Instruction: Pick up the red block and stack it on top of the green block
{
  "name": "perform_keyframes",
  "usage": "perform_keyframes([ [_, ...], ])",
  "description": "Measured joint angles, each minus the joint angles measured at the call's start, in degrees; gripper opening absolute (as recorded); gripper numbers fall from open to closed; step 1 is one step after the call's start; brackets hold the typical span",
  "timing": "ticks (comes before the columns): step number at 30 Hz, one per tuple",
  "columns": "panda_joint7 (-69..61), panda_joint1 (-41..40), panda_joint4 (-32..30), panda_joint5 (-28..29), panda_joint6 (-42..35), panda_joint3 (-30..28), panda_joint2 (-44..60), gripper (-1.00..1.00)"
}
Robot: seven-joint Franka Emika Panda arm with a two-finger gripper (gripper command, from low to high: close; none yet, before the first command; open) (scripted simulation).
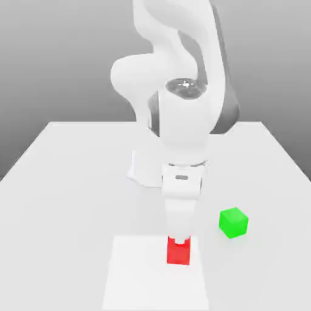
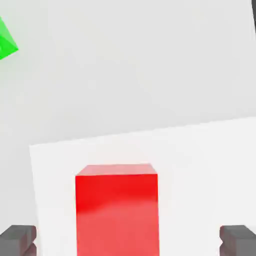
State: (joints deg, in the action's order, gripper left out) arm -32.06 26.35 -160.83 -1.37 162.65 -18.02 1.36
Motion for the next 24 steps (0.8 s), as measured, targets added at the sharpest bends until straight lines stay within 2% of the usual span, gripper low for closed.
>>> perform_keyframes([
  [5,-4.56,-1.19,0.94,-5.94,4.34,2.61,5.39,0.00],
  [10,-9.07,-5.58,1.60,-12.26,9.05,8.58,11.25,0.00],
  [11,-9.61,-6.47,1.66,-13.05,9.77,9.68,12.14,-1.00],
  [18,-9.49,-6.71,1.66,-12.91,9.71,9.87,12.18,-1.00],
  [24,-4.28,-3.53,1.00,-5.53,4.68,4.84,5.85,-1.00],
])
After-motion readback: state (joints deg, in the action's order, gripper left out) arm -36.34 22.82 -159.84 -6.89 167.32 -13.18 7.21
